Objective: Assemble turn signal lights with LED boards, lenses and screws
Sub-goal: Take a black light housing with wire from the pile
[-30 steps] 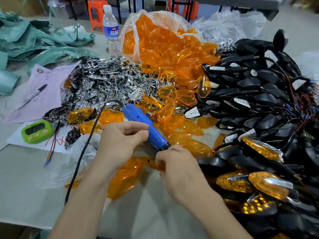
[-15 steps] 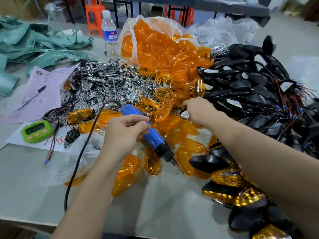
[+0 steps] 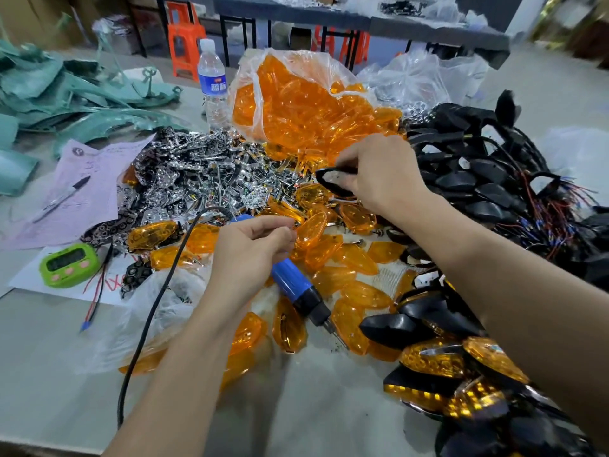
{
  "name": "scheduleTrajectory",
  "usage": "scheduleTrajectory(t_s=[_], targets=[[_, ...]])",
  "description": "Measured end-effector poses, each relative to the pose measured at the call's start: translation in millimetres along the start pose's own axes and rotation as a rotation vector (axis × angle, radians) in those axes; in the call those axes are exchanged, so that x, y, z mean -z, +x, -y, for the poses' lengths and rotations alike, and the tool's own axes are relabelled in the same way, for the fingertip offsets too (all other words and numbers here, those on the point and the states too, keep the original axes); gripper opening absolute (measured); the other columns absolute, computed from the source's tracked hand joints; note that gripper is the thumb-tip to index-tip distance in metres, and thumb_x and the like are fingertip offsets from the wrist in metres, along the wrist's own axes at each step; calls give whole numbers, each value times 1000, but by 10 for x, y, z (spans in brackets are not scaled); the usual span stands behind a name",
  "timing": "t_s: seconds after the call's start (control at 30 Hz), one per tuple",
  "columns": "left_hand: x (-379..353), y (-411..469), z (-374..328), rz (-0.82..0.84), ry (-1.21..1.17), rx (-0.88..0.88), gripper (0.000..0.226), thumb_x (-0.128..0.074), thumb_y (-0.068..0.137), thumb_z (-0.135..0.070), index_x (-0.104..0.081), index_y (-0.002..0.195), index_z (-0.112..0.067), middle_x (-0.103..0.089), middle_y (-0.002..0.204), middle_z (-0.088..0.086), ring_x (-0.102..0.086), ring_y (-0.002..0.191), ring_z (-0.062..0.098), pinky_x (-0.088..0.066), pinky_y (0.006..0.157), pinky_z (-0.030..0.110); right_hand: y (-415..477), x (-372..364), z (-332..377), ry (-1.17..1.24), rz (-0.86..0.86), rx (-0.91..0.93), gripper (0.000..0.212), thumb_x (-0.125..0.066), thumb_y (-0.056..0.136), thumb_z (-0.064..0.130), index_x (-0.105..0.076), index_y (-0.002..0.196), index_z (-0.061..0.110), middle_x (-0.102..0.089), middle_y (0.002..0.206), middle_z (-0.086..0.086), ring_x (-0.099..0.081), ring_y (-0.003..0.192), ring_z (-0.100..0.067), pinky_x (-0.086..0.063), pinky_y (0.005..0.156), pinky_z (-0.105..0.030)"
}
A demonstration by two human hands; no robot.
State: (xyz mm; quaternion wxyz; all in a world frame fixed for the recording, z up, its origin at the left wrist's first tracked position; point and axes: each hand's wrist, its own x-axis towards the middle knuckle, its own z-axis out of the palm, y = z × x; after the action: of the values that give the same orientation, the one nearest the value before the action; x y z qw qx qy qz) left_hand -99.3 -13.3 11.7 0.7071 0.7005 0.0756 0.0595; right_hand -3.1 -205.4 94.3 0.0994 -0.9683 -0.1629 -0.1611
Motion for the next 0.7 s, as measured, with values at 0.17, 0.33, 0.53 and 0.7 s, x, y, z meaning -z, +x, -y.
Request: scheduleTrajectory(t_s=[0.17,0.33,0.53,0.7], targets=[[-172,98,-36,150,-30,-84,59,-70,98,-22,-49,151,-38,-65,135,-18,-62,121,-2,-54,94,26,-238,233,72,154,-123,78,19,-72,93,37,-82,103,25,-77,93,2,-66,88,-23,-50,82,-38],[-517,135,-257,278,-40,-323,53,-61,94,-3,-54,142,-23,-67,135,-6,-61,128,9,-51,100,33,-354,411,225,361,-147,146,13,-76,90,35,-83,100,29,-77,84,5,-67,81,-14,-50,78,-34],[-474,143,-682,132,-361,-486,42,-59,93,-1,-59,132,-15,-70,80,6,-70,74,19,-58,64,31,-64,487,733,877,-369,2,14,-79,79,26,-81,93,24,-78,78,14,-73,73,-1,-62,70,-37],[-219,157,-629,155,-165,-134,27,-60,86,-22,-75,108,-22,-74,79,9,-71,67,27,-58,56,35,-9,69,595,1026,-51,-405,17,-86,69,18,-82,84,24,-78,79,-3,-74,77,-25,-61,70,-44]])
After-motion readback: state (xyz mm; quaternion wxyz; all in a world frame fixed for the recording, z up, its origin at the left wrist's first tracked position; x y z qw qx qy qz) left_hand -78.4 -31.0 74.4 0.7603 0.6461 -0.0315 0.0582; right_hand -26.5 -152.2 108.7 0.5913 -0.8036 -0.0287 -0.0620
